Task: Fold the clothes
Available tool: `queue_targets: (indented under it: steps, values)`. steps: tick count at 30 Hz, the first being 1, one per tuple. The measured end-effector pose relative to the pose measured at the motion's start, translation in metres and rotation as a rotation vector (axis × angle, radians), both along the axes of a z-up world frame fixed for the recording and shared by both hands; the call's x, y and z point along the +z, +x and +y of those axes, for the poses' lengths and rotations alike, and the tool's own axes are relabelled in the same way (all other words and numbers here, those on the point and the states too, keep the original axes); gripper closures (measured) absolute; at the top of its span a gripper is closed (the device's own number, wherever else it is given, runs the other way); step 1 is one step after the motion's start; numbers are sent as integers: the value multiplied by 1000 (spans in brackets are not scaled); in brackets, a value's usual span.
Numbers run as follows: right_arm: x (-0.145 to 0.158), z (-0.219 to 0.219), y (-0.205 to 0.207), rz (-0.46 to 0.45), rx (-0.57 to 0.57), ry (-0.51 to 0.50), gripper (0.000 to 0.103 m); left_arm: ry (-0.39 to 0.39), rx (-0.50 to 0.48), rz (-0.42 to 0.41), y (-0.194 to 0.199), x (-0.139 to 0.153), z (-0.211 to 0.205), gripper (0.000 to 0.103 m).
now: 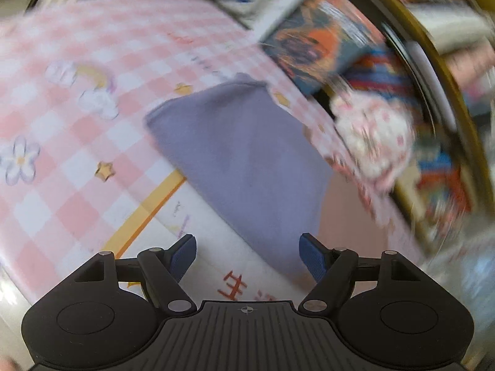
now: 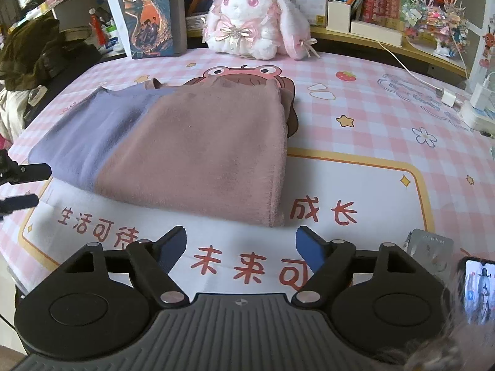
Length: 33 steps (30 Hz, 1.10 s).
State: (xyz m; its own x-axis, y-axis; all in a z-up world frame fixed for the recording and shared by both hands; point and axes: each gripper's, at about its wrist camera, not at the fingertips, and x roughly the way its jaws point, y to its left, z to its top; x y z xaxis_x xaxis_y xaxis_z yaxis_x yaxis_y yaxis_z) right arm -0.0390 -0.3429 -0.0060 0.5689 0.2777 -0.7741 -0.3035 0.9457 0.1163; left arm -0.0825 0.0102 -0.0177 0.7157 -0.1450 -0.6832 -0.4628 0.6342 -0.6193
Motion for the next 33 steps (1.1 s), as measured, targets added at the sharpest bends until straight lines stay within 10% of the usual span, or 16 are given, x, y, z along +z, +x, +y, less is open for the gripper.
queue_targets:
  steps: [14, 24, 33]
  values:
    - [3, 12, -2, -5, -63, -29, 27, -280, 237, -44, 15, -34, 52, 37]
    - [4, 14, 1, -5, -112, -36, 27, -270, 240, 38, 35, -42, 66, 90]
    - [4, 21, 2, -1, -123, -39, 27, 315, -161, -210, 42, 30, 0, 90]
